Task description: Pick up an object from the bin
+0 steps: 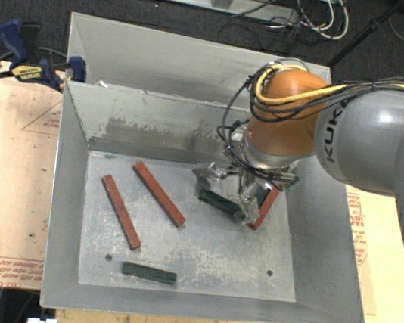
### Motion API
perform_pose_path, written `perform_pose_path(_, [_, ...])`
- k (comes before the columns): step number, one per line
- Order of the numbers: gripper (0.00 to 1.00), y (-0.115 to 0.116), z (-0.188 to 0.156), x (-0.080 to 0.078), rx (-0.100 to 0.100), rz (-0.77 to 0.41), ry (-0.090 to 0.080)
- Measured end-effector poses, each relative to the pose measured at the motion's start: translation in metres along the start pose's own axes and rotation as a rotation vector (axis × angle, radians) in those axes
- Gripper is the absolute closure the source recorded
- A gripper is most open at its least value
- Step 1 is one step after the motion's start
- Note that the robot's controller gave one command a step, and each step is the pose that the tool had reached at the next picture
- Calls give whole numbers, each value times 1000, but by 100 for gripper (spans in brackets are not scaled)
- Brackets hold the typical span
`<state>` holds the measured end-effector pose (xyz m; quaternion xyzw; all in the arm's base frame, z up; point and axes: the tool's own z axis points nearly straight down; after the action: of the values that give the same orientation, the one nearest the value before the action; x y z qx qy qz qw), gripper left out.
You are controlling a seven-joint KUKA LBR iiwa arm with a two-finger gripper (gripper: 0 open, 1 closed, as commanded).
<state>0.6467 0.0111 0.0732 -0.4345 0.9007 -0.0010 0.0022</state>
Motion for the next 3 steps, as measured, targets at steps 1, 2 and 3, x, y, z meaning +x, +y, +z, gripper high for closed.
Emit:
perform_pose_path(1, [0,-1,-15,-6,-1,55,-3])
perform_pose_path(2, [0,-13,2,10,-3,243,0])
perform_pose_path(3, [0,-7,2,11,-2,410,0])
